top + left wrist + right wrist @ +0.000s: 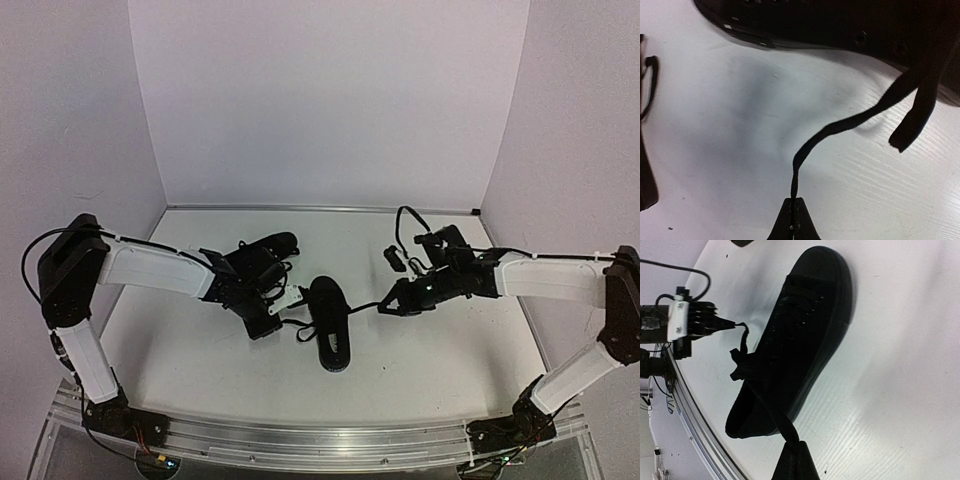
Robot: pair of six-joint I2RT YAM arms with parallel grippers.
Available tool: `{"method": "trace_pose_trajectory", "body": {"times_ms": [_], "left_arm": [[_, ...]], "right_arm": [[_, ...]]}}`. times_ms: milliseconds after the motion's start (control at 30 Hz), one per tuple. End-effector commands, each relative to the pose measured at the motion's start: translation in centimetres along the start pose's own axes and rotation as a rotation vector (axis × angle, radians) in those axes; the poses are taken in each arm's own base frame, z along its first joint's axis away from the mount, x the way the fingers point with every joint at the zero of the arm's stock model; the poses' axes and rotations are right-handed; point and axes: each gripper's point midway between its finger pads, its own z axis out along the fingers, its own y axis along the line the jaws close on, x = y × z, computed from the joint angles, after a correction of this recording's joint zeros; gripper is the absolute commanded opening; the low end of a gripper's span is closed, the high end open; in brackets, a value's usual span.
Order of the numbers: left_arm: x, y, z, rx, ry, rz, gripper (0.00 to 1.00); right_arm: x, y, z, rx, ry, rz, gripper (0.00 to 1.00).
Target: Tie the shoes
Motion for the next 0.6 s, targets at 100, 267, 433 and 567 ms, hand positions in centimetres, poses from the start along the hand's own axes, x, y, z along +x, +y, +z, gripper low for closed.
{"method": "trace_pose_trajectory", "body": {"times_ms": [100,267,433,567], "left_arm": [[-2.6,6.6,-7.0,-0.238,-0.212,-0.328,0.0],[-0.1,9.6,-8.1,-0.333,-0.163,-0.577,0.0],[3.1,11.7,-9.4,-0.439,-0.131,-0.8,0.0],[4.6,12.5,-11.2,-0.49,-0.184,-0.901,0.0]], "right_arm": [[-0.9,-3.2,-4.2,0.167,-0.167,0.14,0.0],[0.0,-5.4,-6.3,0.275,-0.227,0.229,0.0],[1.5,-8.5,-9.2,0.433,-0.297,0.352,0.0],[2.7,-10.4,-11.8,0.545,-0.357,0.435,0.0]]}}
